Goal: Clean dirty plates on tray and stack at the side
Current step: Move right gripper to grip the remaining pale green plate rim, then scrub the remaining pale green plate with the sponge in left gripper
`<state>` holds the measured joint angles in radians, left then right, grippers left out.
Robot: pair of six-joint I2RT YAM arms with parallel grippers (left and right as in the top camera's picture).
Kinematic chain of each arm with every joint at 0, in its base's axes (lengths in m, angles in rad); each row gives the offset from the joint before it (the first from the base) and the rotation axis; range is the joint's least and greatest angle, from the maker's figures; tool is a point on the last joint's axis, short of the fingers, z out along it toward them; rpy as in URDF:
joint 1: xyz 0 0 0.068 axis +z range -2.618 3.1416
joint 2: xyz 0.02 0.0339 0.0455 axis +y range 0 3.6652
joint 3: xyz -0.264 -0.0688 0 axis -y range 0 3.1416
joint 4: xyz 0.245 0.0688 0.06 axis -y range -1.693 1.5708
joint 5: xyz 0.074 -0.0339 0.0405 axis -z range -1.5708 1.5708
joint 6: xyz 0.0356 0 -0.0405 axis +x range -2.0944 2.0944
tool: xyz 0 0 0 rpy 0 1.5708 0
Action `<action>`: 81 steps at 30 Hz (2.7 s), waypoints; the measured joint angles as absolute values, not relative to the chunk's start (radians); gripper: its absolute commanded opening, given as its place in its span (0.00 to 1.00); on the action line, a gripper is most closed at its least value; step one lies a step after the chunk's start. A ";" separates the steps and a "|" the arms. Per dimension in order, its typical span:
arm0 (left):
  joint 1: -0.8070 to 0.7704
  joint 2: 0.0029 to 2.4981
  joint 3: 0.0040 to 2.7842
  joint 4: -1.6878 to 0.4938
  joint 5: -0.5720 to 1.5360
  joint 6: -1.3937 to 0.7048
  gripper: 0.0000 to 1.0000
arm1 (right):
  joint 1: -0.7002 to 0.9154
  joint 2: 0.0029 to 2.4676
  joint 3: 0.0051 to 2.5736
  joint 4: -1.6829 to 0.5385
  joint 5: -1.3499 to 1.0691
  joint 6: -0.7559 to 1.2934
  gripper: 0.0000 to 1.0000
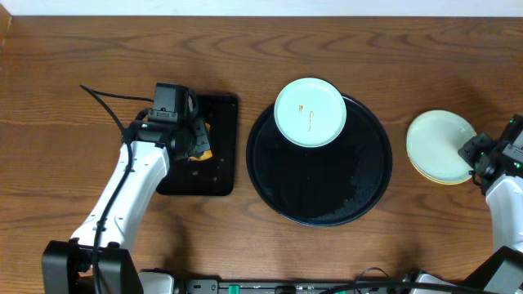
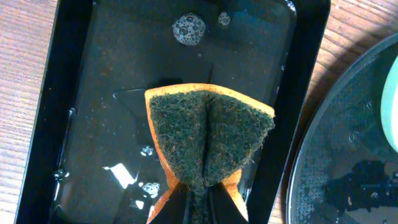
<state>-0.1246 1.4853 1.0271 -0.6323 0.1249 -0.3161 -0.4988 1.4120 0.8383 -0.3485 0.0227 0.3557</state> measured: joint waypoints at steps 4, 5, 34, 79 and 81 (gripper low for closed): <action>-0.125 1.485 1.027 -0.633 0.125 -0.316 0.07 | -0.483 1.412 0.838 -0.287 -0.136 0.329 0.43; -0.125 1.485 1.027 -0.633 0.125 -0.316 0.08 | -0.469 1.412 0.838 -0.270 -0.191 0.314 0.45; -0.125 1.485 1.027 -0.648 0.125 -0.316 0.07 | 0.104 1.866 1.122 -0.212 -0.315 0.207 0.38; -0.556 1.638 1.027 -0.296 0.333 -0.532 0.07 | 0.231 1.785 1.037 -0.647 -0.286 0.194 0.01; -0.596 1.679 1.027 -0.243 0.331 -0.587 0.07 | 0.232 1.785 1.037 -0.647 -0.283 0.195 0.01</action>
<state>-0.5964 1.6791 1.0271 -0.2428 0.3305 -0.5869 0.2317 1.7855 1.0367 -0.6472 -0.2832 0.1947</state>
